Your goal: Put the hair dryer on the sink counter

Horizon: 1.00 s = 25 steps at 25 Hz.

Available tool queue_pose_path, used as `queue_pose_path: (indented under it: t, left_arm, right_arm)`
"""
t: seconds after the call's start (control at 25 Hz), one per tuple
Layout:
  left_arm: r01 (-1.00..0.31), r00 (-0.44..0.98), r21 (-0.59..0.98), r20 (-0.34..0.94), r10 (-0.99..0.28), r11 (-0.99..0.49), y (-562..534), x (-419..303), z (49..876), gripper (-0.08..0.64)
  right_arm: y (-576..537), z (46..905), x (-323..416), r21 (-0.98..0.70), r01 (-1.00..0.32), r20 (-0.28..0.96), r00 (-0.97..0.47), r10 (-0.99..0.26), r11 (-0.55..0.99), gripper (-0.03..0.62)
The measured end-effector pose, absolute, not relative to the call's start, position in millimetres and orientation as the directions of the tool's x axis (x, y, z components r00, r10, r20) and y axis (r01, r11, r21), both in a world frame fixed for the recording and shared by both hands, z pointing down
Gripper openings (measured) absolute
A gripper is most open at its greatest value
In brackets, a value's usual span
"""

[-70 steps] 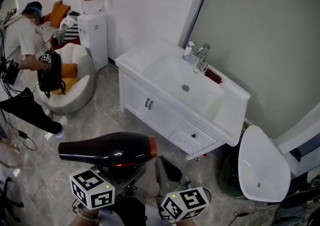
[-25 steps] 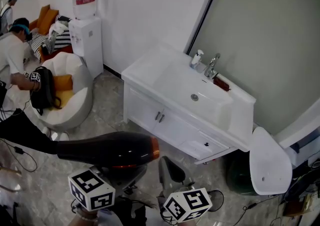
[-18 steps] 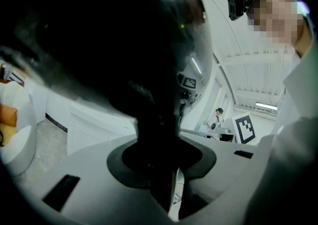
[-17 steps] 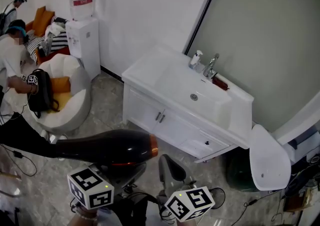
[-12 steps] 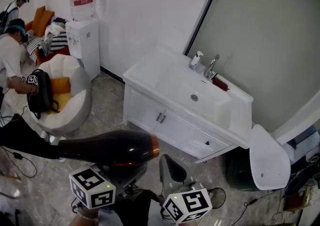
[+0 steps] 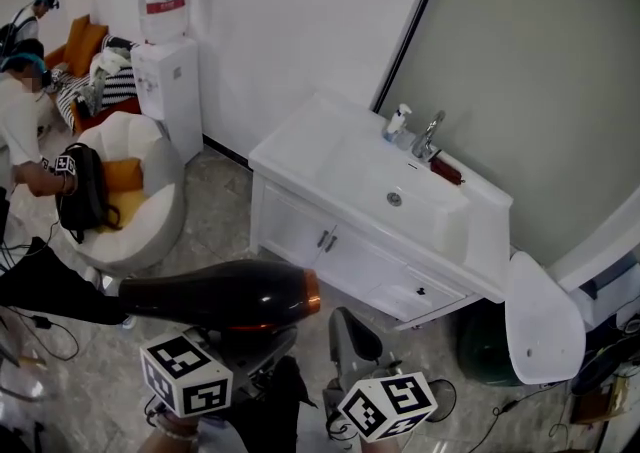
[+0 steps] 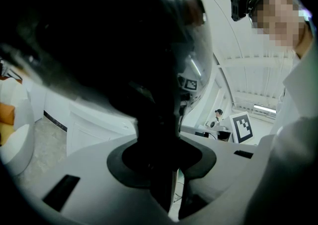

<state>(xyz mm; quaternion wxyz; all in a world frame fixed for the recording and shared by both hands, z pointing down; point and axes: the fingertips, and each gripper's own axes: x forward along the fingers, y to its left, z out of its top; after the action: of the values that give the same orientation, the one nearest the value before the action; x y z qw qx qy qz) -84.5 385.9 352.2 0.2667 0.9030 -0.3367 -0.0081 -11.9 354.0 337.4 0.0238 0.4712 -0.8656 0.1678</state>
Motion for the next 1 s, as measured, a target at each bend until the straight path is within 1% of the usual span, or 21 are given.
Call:
queue_pose_path:
  t: [0.4,1.0]
  left_arm:
    - [-0.625,0.75,0.492,0.164,-0.641,-0.606,329.7,-83.5,355.8,0.13]
    - [-0.66,0.715,0.487,0.175,-0.677,-0.572,196.5,-56.5,354.0,0.13]
  right_arm:
    - [294.4,340.2,-19.2,-0.239,-0.802,0.198,-0.592,-0.782,0.547,-0.002]
    - [156.3,344.9,8.5,-0.255,-0.768,0.227,-0.638,-0.736,0.587,-0.002]
